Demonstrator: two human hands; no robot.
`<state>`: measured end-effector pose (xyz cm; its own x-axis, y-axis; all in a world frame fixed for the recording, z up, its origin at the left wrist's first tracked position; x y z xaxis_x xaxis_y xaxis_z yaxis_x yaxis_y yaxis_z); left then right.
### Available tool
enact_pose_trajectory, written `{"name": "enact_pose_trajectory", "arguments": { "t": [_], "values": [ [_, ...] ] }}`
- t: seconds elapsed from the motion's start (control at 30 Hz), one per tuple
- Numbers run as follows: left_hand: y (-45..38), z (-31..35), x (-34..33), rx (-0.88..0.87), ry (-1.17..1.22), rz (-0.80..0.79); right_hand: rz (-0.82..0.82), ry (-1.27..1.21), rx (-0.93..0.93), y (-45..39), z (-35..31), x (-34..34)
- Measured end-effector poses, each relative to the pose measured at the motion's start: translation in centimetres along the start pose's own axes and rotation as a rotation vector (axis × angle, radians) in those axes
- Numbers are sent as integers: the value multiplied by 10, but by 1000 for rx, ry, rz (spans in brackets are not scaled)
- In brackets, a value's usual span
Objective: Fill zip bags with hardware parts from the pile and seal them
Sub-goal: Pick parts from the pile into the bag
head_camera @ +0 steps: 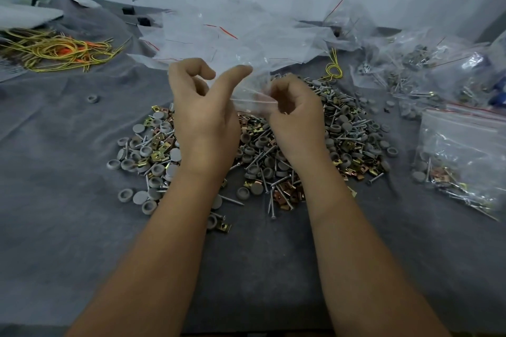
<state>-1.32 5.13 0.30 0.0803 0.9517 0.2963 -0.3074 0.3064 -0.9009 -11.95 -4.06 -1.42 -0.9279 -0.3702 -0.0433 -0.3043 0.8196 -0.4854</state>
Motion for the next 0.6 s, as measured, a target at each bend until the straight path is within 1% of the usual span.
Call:
{"name": "enact_pose_trajectory", "arguments": {
  "t": [0.1, 0.17, 0.2, 0.23, 0.27, 0.33, 0.37, 0.4, 0.43, 0.5, 0.57, 0.6],
  "values": [
    [-2, -10, 5, 109, -84, 55, -114, -9, -16, 3, -1, -2],
    [-4, -21, 9, 220, -118, 93, -107, 11, -41, 4, -1, 3],
    [-5, -25, 8, 257, -159, 57, -91, 68, -56, 5, -1, 6],
    [-5, -29, 4, 279, -220, -39, -89, 166, -58, 4, -1, 8],
    [-3, -34, -4, 290, -286, -186, -114, 299, -44, 4, 0, 10],
    [8, -41, -24, 276, -404, -507, -231, 588, -10, 3, 2, 9],
    [13, -42, -31, 258, -437, -616, -291, 699, -7, 3, 4, 6],
    [16, -44, -34, 252, -446, -671, -337, 778, -6, 4, 5, 4],
    [16, -44, -35, 263, -437, -676, -371, 835, 4, 4, 6, 2],
    [12, -44, -32, 324, -344, -598, -399, 901, 31, 4, 7, 0],
    [12, -43, -32, 364, -244, -532, -394, 924, 50, 3, 8, 0],
    [11, -43, -33, 366, -223, -534, -391, 931, 48, 2, 8, 1]
  ]
}}
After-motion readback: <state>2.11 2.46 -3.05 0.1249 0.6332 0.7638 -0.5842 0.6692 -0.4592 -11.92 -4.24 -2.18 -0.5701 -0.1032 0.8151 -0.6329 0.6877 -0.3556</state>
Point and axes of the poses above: each hand's wrist, its own y-axis away from the middle knuckle, its own x-axis out of the back of the hand, z = x × y, the point moved 4 cm from there along -y, towards the middle knuckle, and after that the axes turned 14 degrees about -y, right-handed, at the moved point
